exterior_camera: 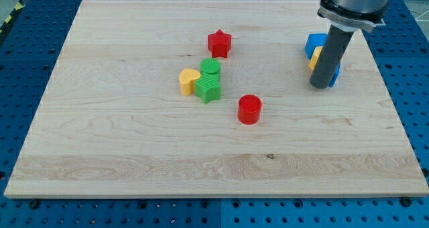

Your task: Point at the red circle

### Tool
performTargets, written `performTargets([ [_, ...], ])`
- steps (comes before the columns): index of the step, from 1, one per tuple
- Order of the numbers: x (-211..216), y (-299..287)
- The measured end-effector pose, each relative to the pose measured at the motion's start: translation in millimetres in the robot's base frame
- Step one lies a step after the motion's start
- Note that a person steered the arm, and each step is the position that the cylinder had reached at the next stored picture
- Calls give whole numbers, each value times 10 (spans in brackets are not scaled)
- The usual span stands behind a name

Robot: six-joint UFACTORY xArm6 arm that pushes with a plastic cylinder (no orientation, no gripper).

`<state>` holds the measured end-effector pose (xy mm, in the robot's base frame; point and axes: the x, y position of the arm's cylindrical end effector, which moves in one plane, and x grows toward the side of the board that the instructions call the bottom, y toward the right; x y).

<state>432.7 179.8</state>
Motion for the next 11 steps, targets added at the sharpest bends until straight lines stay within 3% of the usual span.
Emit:
performTargets([
  [6,396,-854],
  [8,455,-871],
  [9,682,-928],
  [11,733,-1442],
])
